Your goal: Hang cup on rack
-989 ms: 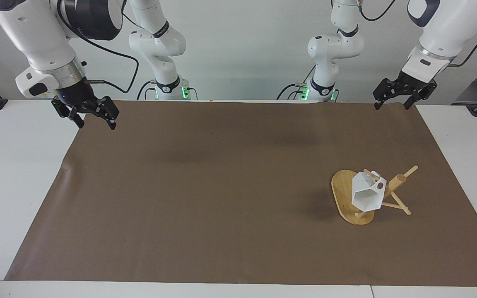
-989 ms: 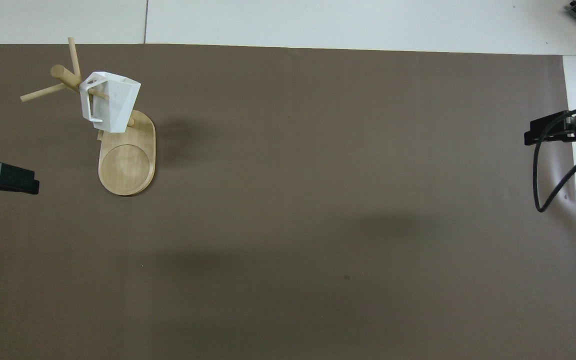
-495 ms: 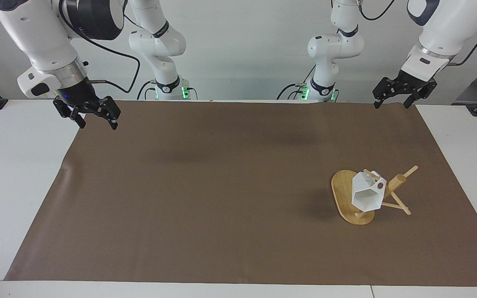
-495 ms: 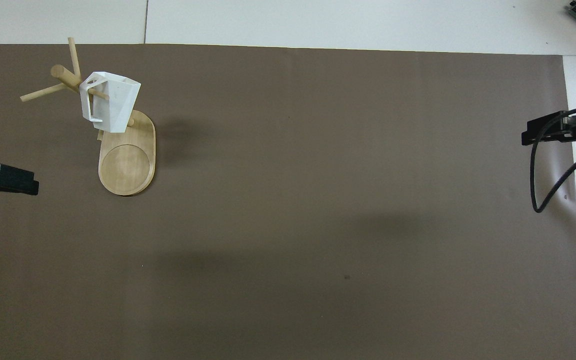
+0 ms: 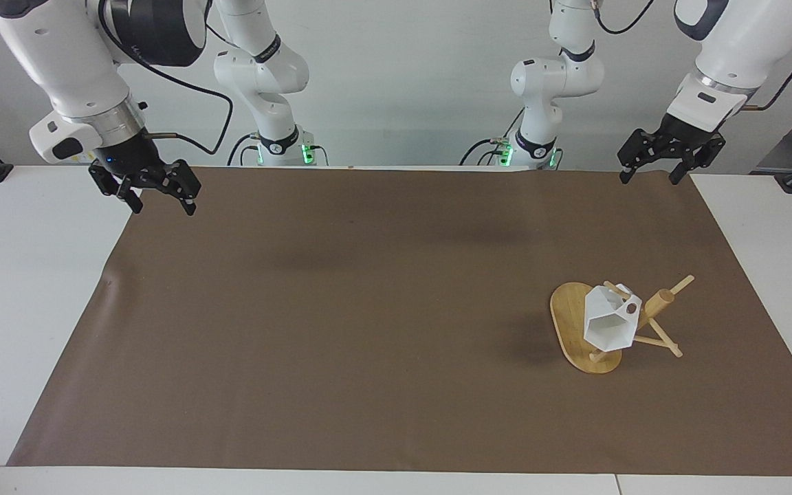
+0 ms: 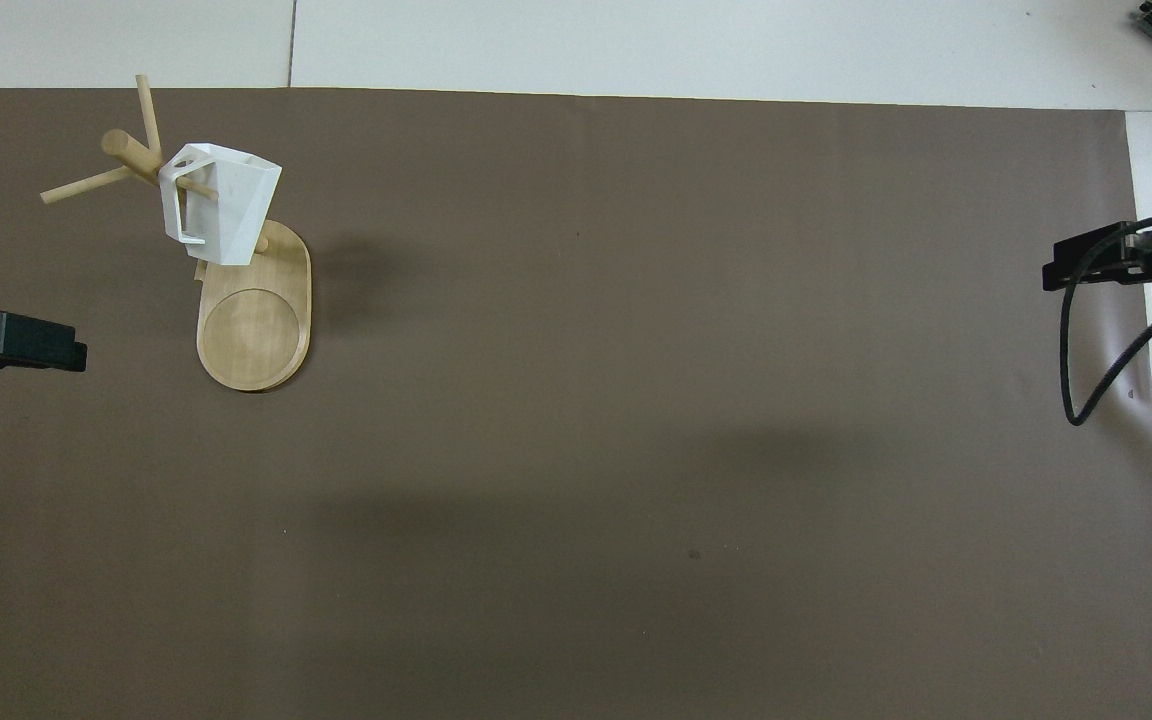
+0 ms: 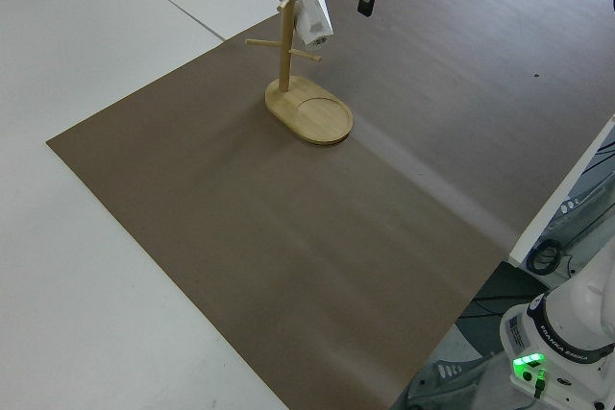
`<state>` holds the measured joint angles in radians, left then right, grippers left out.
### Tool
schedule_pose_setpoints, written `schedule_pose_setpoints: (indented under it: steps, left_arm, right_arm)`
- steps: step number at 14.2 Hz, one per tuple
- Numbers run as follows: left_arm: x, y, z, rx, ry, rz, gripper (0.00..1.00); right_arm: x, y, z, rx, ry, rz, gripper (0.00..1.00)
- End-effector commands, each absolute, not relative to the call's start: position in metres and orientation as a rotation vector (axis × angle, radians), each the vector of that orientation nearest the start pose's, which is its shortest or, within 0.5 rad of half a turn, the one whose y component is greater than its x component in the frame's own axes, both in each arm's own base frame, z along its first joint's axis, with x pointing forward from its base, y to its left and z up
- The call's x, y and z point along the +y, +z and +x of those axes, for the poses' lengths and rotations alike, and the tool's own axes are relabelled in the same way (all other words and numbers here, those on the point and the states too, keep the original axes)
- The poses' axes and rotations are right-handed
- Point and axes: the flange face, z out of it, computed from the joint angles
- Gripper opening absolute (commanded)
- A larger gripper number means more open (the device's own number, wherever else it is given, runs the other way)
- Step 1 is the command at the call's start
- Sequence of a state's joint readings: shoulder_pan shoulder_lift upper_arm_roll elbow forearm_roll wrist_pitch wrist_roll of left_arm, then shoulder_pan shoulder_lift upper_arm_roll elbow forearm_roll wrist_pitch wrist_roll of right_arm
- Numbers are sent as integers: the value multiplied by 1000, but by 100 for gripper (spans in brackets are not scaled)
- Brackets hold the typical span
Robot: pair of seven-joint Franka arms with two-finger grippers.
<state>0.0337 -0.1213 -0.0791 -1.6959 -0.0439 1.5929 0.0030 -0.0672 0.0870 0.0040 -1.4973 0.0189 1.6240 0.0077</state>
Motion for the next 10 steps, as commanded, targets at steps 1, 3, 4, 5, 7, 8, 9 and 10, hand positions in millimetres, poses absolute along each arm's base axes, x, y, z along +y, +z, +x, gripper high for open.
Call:
schedule_pose_setpoints:
  steps: [1,3,4,5,7,8,9,10]
  left_arm:
    - [-33,633,511,90,-30,-3185,100]
    - [-33,631,509,101,-3,-3184,100]
    - [-33,631,509,99,4,-3184,100]
    - [-33,631,509,96,4,-3185,100]
    - [-33,632,508,94,4,-3184,100]
    - [-33,629,508,94,14,-3184,100]
    - [-33,629,508,94,14,-3184,100]
    - [-33,629,508,94,14,-3184,100]
  right_arm:
    - [-34,615,578,128,-68,-3120,100]
    - [-35,615,578,131,-70,-3120,100]
    - [-35,615,578,131,-68,-3119,100]
    - [-34,615,578,131,-68,-3119,100]
    - [-34,615,578,131,-68,-3119,100]
    - [-34,615,578,131,-68,-3119,100]
    - [-34,615,578,131,-68,-3120,100]
    - [-34,615,578,131,-68,-3119,100]
